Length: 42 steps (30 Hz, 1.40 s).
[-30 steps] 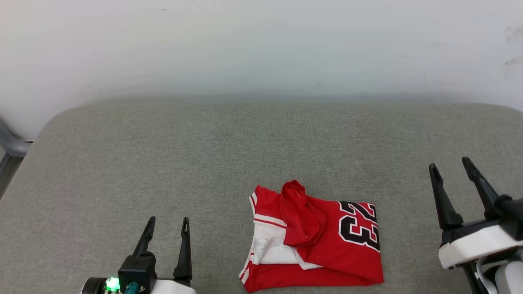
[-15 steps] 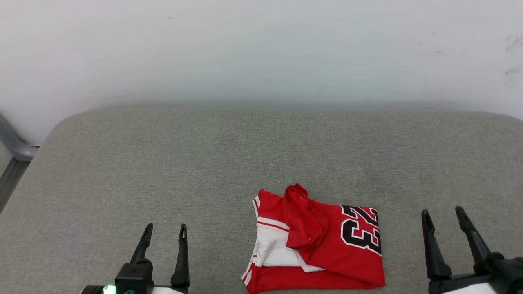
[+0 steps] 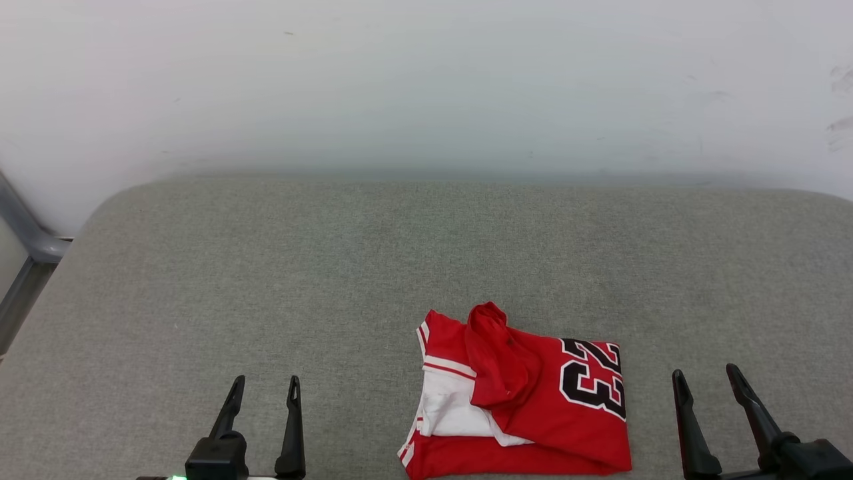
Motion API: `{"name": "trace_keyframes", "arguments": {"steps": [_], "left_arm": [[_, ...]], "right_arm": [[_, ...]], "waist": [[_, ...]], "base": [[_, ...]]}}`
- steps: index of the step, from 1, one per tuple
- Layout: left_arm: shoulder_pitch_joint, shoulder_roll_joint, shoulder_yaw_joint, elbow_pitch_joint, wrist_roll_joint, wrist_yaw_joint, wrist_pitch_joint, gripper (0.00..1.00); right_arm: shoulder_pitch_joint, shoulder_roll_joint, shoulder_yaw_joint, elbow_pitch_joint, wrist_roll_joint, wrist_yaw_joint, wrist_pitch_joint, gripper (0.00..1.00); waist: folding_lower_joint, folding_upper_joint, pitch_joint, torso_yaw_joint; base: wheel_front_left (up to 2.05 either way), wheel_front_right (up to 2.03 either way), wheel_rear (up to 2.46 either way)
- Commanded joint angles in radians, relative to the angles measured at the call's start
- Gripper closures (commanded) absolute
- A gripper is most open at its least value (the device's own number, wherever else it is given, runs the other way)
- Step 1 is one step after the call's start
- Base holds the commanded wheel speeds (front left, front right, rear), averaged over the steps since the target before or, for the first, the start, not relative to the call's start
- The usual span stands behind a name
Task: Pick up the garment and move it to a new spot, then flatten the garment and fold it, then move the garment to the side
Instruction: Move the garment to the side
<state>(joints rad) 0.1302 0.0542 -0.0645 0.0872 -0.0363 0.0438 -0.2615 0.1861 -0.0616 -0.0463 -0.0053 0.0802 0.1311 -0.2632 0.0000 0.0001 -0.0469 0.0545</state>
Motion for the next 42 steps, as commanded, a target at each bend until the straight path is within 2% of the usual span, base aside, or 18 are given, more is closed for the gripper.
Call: {"name": "trace_keyframes", "arguments": {"steps": [1,9,13,17,20,24,30,33,36,42], "left_arm": [[0.0,0.003,0.001,0.001,0.008,-0.004,-0.005,0.0],[-0.003,0.004,0.002,0.006,0.008,-0.007,-0.005,0.0],[-0.007,0.004,0.004,0.006,0.006,-0.007,-0.005,0.0],[-0.017,0.004,0.003,0.012,0.005,-0.01,-0.005,0.0],[-0.024,0.004,-0.002,0.014,0.006,-0.011,-0.005,0.0],[-0.034,0.003,-0.008,0.017,0.006,-0.012,-0.005,0.0],[-0.046,0.001,-0.017,0.017,0.004,-0.008,-0.005,0.0],[-0.056,0.001,-0.021,0.012,0.003,-0.006,-0.005,0.0],[-0.067,0.0,-0.032,0.011,0.002,-0.004,-0.005,0.0],[-0.099,-0.002,-0.053,0.013,0.0,-0.003,-0.005,0.0]], "right_arm": [[0.008,0.006,0.0,0.002,-0.005,-0.001,-0.001,0.0],[-0.008,0.004,-0.003,0.012,-0.022,-0.001,-0.001,0.0],[-0.079,-0.043,-0.036,0.004,0.006,-0.001,-0.001,0.0],[-0.189,-0.134,-0.056,0.002,0.055,-0.001,0.039,0.0],[-0.277,-0.222,-0.021,0.004,0.116,-0.001,0.138,0.0],[-0.373,-0.346,0.091,0.013,0.25,-0.001,0.359,0.0],[-0.428,-0.467,0.222,0.053,0.542,-0.001,0.739,0.0],[-0.412,-0.491,0.247,0.077,0.658,-0.001,0.875,0.0],[-0.396,-0.486,0.246,0.117,0.739,-0.001,0.952,0.0],[-0.39,-0.446,0.264,0.185,0.793,-0.001,0.992,0.0]], "waist": [[0.0,-0.0001,-0.001,0.001],[0.0,-0.0001,-0.003,0.008],[0.0,-0.0001,0.001,0.008],[0.0,-0.0001,0.008,0.011],[0.0,-0.0001,0.016,0.015],[0.0,-0.0001,0.028,0.023],[0.0,-0.0001,0.047,0.036],[0.0,-0.0001,0.065,0.043],[0.0,-0.0001,0.085,0.053],[0.0,-0.0001,0.132,0.083]], "base": [[0.0,0.0,0.0],[0.0,0.0,0.0],[0.0,0.0,0.0],[0.0,0.0,0.0],[0.0,0.0,0.0],[0.0,0.0,0.0],[0.0,0.0,0.0],[0.0,0.0,0.0],[0.0,0.0,0.0],[0.0,0.0,0.0]]}}
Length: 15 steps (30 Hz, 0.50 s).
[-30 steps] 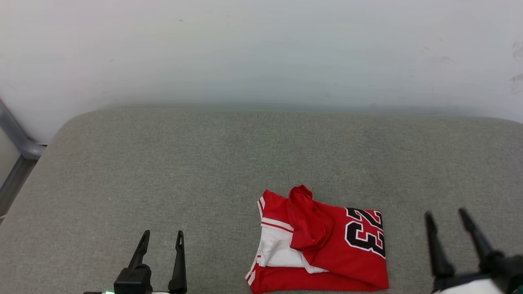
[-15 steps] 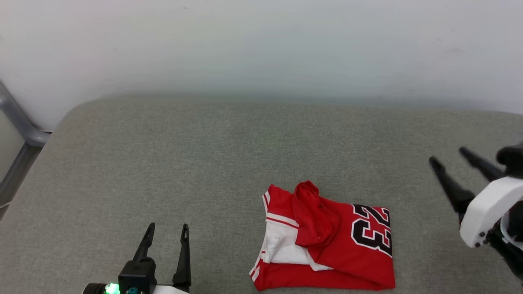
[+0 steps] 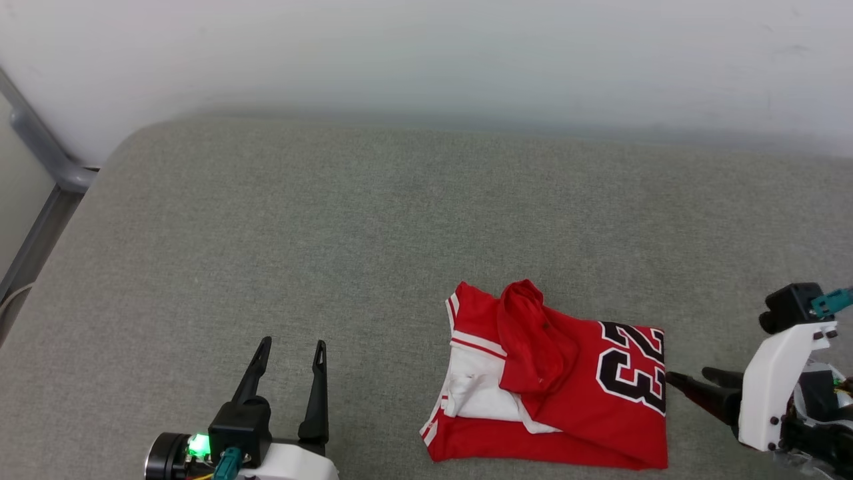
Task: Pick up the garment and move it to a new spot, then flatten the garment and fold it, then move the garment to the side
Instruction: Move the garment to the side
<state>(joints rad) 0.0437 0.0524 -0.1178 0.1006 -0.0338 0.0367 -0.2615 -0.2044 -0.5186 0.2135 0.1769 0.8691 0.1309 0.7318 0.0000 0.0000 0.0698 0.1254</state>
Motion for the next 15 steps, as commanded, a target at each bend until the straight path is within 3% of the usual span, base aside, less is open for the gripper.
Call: {"name": "trace_keyframes", "arguments": {"steps": [1,15], "left_arm": [[-0.012,0.0,0.0,0.0,-0.002,0.004,-0.005,0.0],[-0.081,-0.002,-0.037,0.001,-0.014,0.02,-0.005,0.0]], "right_arm": [[0.0,0.011,0.005,0.003,0.005,-0.001,-0.003,0.0],[-0.08,0.101,0.139,0.205,0.049,-0.001,-0.066,0.0]], "waist": [[0.0,0.0,0.015,0.012],[0.0,0.0,0.118,0.059]], "base": [[0.0,0.0,0.0],[0.0,0.0,0.0]]}}
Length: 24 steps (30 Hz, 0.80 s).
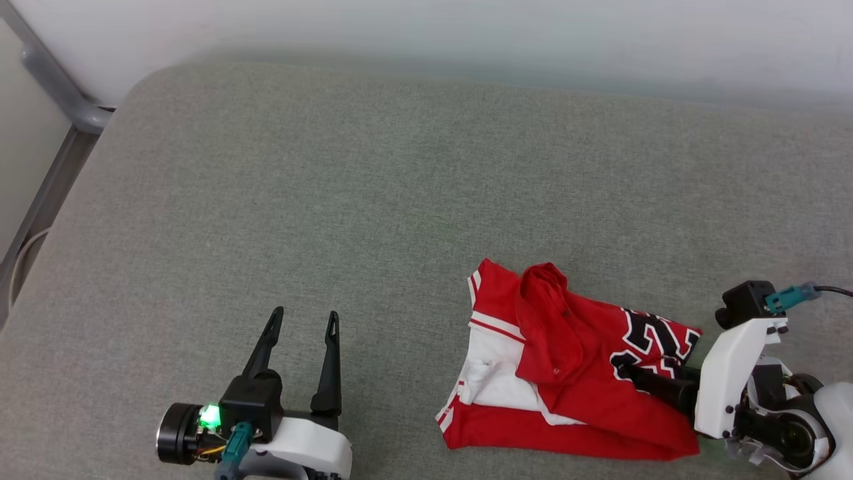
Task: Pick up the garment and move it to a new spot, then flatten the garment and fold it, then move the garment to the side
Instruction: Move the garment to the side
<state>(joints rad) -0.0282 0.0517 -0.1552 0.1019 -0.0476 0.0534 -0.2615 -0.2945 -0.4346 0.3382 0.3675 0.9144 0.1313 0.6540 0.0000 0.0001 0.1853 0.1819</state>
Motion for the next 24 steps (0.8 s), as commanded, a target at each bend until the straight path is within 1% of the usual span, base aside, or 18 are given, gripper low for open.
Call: {"name": "trace_keyframes", "arguments": {"steps": [1,5,6,7,8,12,17,20,24], "left_arm": [[-0.012,-0.002,-0.002,0.002,-0.002,0.004,-0.005,0.0],[-0.021,-0.002,-0.008,0.004,-0.009,0.009,-0.005,0.0],[-0.02,-0.002,-0.009,0.004,-0.009,0.01,-0.005,0.0],[-0.019,-0.002,-0.011,0.005,-0.01,0.012,-0.005,0.0],[-0.017,-0.002,-0.011,0.005,-0.012,0.014,-0.005,0.0],[-0.008,-0.002,-0.013,0.01,-0.018,0.016,-0.005,0.0],[0.004,-0.002,-0.009,0.012,-0.019,0.017,-0.005,0.0],[0.013,-0.002,-0.006,0.011,-0.019,0.017,-0.005,0.0],[0.024,-0.002,0.002,0.007,-0.017,0.017,-0.005,0.0]], "right_arm": [[0.011,0.019,0.027,0.025,0.006,-0.001,0.005,0.0],[0.009,0.014,0.08,0.039,0.014,-0.001,-0.042,0.0],[0.007,0.009,0.089,0.04,0.018,-0.002,-0.056,0.56],[0.004,0.006,0.099,0.038,0.022,-0.002,-0.073,0.93],[-0.003,0.0,0.107,0.031,0.024,-0.001,-0.095,1.0],[-0.034,-0.045,0.138,0.002,0.012,-0.002,-0.182,1.0],[-0.075,-0.106,0.186,-0.068,-0.02,-0.001,-0.286,1.0],[-0.093,-0.159,0.23,-0.104,-0.078,-0.001,-0.332,1.0],[-0.128,-0.232,0.28,-0.151,-0.164,-0.001,-0.367,1.0]], "waist": [[0.0,-0.0001,0.005,0.005],[0.0,-0.0001,0.012,0.01],[0.0,-0.0001,0.012,0.01],[0.0,-0.0001,0.012,0.01],[0.0,-0.0001,0.011,0.009],[0.0,-0.0001,0.0,0.001],[0.0,-0.0001,-0.024,-0.027],[0.0,-0.0001,-0.041,-0.053],[0.0,-0.0001,-0.057,-0.099]], "base": [[0.0,0.0,0.0],[0.0,0.0,0.0],[0.0,0.0,0.0],[0.0,0.0,0.0],[0.0,0.0,0.0],[0.0,0.0,0.0],[0.0,0.0,0.0],[0.0,0.0,0.0],[0.0,0.0,0.0]]}}
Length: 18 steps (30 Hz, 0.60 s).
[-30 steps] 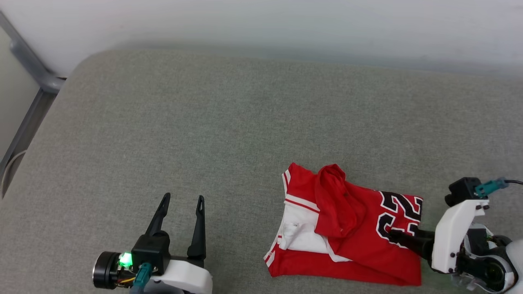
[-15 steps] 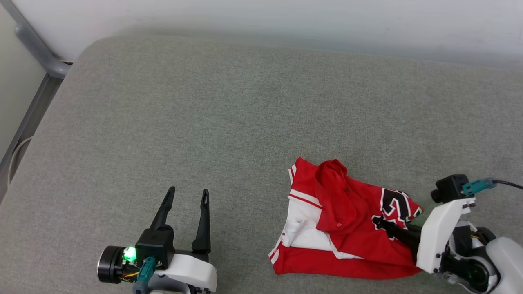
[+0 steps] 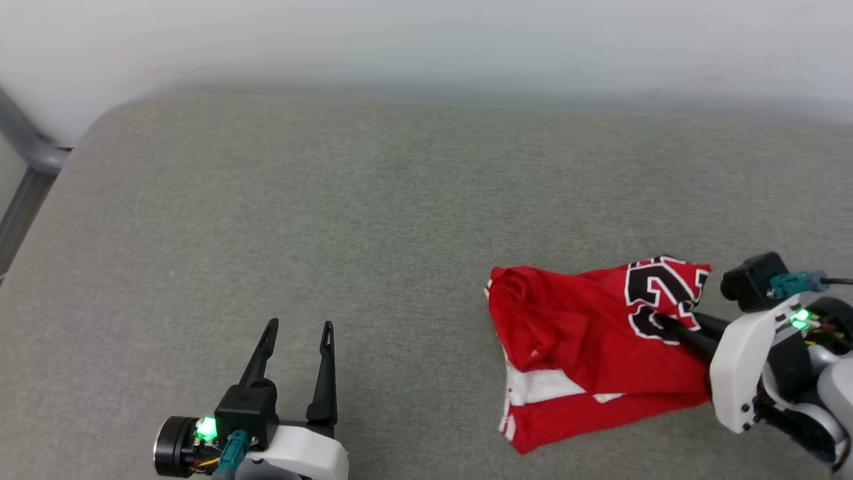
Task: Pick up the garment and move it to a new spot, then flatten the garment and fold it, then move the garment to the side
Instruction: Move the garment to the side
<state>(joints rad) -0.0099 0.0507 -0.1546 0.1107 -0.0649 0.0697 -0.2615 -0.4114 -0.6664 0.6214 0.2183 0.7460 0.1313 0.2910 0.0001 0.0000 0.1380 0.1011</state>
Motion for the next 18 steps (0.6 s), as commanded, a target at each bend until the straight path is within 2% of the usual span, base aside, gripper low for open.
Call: {"name": "trace_keyframes", "arguments": {"steps": [1,10,18], "left_arm": [[0.007,-0.001,0.005,-0.003,0.0,0.0,-0.005,0.0],[0.01,-0.001,0.018,-0.022,-0.002,0.007,-0.005,0.0],[-0.028,0.002,0.035,-0.055,0.02,0.005,-0.005,0.0]], "right_arm": [[-0.017,-0.012,0.004,-0.011,-0.01,-0.001,-0.008,1.0],[-0.071,-0.095,-0.009,-0.051,-0.028,-0.001,0.002,1.0],[-0.129,-0.164,-0.049,-0.029,-0.018,-0.001,0.023,1.0]], "waist": [[-0.0001,0.0,-0.013,-0.031],[-0.0001,0.0,-0.006,-0.158],[-0.0001,0.0,0.07,-0.243]], "base": [[0.0,0.0,0.0],[0.0,0.0,0.0],[0.0,0.0,0.0]]}}
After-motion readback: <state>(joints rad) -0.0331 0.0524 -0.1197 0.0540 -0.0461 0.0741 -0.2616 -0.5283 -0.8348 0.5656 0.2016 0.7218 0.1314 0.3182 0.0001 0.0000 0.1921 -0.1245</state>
